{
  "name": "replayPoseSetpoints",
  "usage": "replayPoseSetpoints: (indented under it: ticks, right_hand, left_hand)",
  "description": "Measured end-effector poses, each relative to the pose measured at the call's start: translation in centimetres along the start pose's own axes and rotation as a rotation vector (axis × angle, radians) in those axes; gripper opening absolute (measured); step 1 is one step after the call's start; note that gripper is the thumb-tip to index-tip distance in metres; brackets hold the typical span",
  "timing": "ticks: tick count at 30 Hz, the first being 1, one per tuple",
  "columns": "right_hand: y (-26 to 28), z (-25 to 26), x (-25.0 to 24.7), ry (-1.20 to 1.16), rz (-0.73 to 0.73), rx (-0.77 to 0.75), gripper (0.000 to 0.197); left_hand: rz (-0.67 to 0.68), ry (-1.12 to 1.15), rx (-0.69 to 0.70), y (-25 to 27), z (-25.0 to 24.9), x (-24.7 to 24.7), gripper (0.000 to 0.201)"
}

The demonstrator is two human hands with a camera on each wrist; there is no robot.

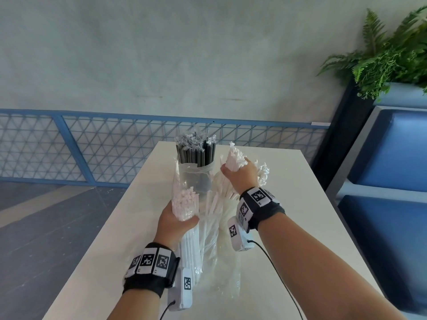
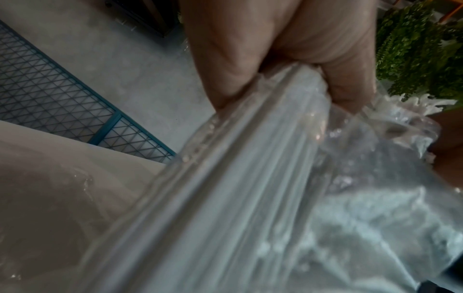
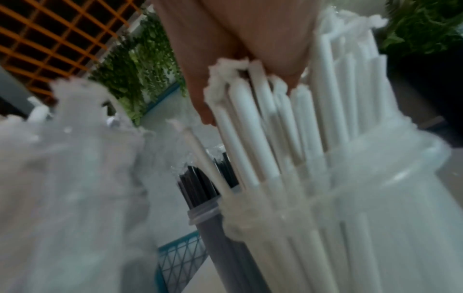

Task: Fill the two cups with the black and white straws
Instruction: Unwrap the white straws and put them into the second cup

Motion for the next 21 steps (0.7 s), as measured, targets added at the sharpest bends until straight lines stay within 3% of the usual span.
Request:
replayPoseSetpoints:
  ticks: [3,5,7,13,15,19,21]
  right_hand:
    - [-0.4,-0.2,-0.3,0.149,-0.018,-0.046,0.071]
    - [0.4,-0.6,-1.0,0.183,-0.188,-0.204,0.069]
    - [1.8,-1.9,-1.4,0.268,-0.333,-0.232,0.075]
    - [2.0,-5.4,0.3,0.337,-0.118,-0.055,0.099]
    - [1.2,-5.3,0.7,0.371,-0.101,-0.074,0.089]
    - [-0.3,-4.6,0.3,0.325,-0.046,-0.094,0.039]
    - [-0.7,-4.1,-0.1,0.295,-0.008,-0.081,0.033]
  left_hand:
    - [-0.007,0.013,0.004,-0.1,-0.1,0.0,0.042]
    - [-0.007,0.021,0.002,-0.2,0.0,-0.1,0.043]
    - [-0.012,0.023,0.003,-0.3,0.2,-0.2,0.042]
    - [-0.023,-0.003,0.004,-0.3,0.3,-0.4,0.042]
    - [-0.021,-0.012,0.009,-0.2,0.1,-0.4,0.042]
    - [-0.023,0.001,0.0,-0.3,0.3,-0.4,0.043]
    - [-0.023,0.011,-0.006,-0.2,0.4,-0.4,0.044]
Point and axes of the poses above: each hand's wrist, its own y-axis away from the middle knuckle, its own x-axis out of the palm, z = x × y, the point moved 4 cm from there along -y, towards the middle knuckle, and after that the axes turned 12 degrees about z, right-handed, at the moved point
